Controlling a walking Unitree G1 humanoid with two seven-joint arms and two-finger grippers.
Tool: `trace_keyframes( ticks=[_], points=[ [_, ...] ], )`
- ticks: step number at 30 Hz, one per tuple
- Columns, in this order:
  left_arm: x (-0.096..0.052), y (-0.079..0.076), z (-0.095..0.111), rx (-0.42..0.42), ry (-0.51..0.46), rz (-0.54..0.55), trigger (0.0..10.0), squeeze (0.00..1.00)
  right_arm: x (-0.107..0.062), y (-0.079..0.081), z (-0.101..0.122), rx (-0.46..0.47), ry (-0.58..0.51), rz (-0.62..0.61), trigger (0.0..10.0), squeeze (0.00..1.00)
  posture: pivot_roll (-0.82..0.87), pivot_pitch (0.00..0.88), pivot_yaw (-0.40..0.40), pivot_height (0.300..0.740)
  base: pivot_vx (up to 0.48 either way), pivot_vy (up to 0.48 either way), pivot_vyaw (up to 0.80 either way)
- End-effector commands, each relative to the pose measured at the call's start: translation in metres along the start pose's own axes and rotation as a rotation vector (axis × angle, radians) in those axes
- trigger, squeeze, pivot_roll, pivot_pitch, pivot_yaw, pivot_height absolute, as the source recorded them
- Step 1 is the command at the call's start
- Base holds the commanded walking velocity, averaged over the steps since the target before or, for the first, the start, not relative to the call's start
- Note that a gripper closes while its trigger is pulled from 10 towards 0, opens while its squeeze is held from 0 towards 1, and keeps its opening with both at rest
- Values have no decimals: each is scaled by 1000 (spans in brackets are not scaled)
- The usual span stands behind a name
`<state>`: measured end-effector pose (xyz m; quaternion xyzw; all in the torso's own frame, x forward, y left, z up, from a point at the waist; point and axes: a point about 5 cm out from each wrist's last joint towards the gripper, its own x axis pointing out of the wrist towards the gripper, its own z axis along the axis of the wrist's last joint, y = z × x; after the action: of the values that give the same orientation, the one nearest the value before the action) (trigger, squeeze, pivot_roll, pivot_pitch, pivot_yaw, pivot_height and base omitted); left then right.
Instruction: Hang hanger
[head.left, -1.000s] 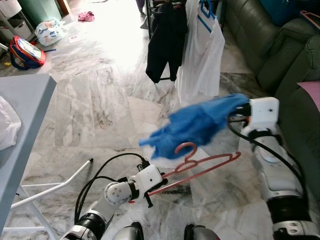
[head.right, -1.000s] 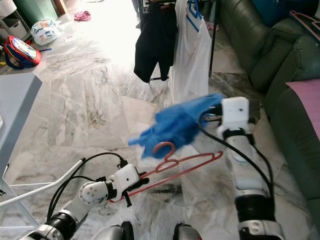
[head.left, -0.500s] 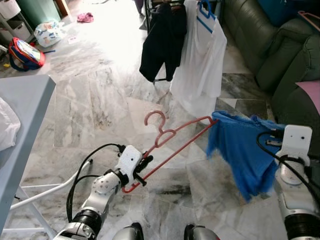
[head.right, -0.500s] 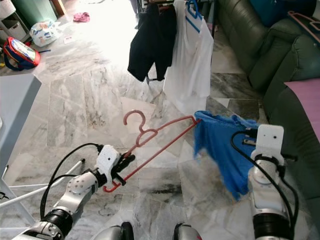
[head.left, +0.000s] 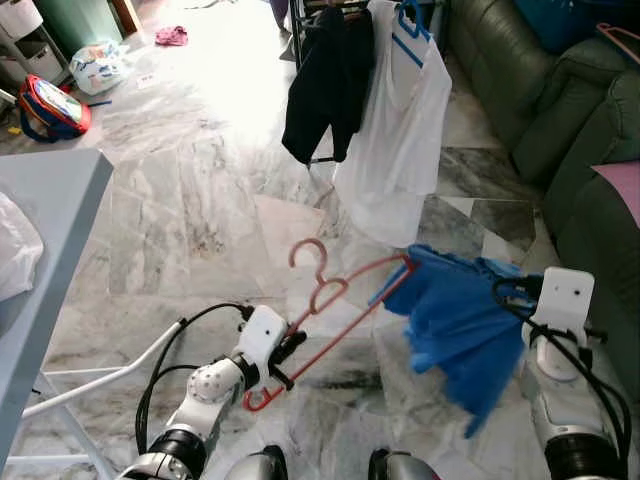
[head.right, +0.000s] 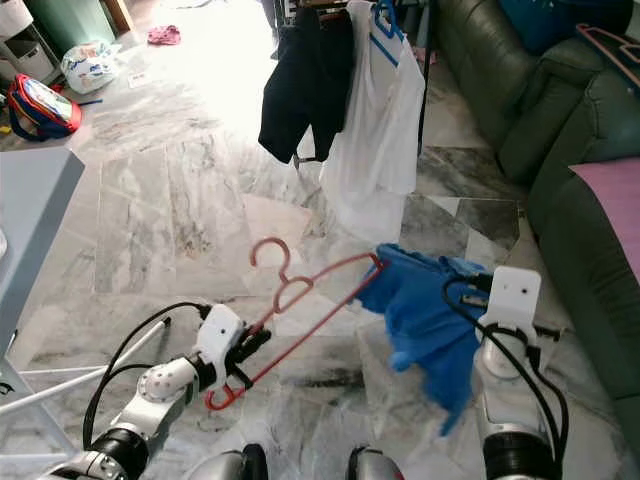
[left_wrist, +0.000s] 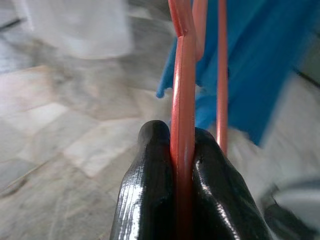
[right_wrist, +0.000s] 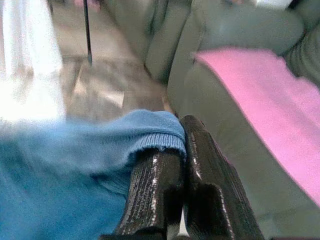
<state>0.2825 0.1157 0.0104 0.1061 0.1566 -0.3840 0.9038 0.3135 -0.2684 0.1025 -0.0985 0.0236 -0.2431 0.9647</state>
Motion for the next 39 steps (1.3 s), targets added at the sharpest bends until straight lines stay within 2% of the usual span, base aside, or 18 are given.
trace_keyframes(
  ticks=[1,9,14,16,17,20,21,22,23,25,26,28,29,30,32,33,35,39],
  points=[
    [-3,-4,-4,78,44,-83,4118,0,15,-1,35,43,-125,-11,0,0,-52,170,44,740,0,0,0],
    [-2,0,3,127,31,-117,4706,0,31,0,71,60,-204,-73,0,0,-49,173,44,740,0,0,0],
    [-4,3,10,97,-20,-152,4471,0,32,1,59,-19,-163,-147,0,0,-46,173,41,740,0,0,0],
    [-5,1,10,78,-27,-209,4157,0,32,1,55,-57,-152,-189,0,0,-48,177,42,740,0,0,0],
    [-6,-1,7,97,7,-240,4745,0,32,5,57,-53,-155,-173,0,0,-48,179,43,740,0,0,0],
    [-7,-3,4,134,39,-251,4824,0,32,11,60,-32,-167,-140,0,0,-49,181,45,740,0,0,0],
    [-6,-4,3,148,46,-259,5294,0,31,17,62,-1,-167,-102,0,0,-50,182,45,740,0,0,0],
    [-5,-8,3,151,46,-273,6549,0,29,36,68,70,-176,20,0,0,-56,189,46,740,0,0,0],
    [-5,-8,3,151,46,-273,6549,0,29,36,68,70,-176,20,0,0,-56,189,46,740,0,0,0],
    [0,-15,5,156,33,-302,6902,0,24,64,77,148,-191,143,0,0,-56,192,46,740,0,0,0],
    [0,-15,5,156,33,-302,6902,0,24,64,77,148,-191,143,0,0,-56,192,46,740,0,0,0],
    [3,-19,9,157,18,-320,7216,0,21,78,85,217,-192,180,0,0,-53,192,44,740,0,0,0],
    [4,-21,10,158,14,-322,8392,0,21,82,87,289,-169,196,0,0,-50,191,41,740,0,0,0],
    [5,-22,10,158,12,-323,8392,0,21,85,89,340,-152,207,0,0,-50,191,41,740,0,0,0],
    [6,-23,11,161,6,-329,9765,0,21,90,94,382,-138,223,0,0,-50,192,41,740,0,0,0],
    [7,-25,12,161,4,-331,10000,0,21,94,97,384,-138,230,0,0,-49,192,40,740,0,0,0],
    [8,-26,12,163,3,-331,10000,0,20,101,99,454,-94,254,0,0,-51,193,39,740,0,0,0],
    [10,-28,12,168,9,-319,10000,0,14,113,100,497,-59,346,0,0,-51,193,39,740,0,0,0]
  ],
)
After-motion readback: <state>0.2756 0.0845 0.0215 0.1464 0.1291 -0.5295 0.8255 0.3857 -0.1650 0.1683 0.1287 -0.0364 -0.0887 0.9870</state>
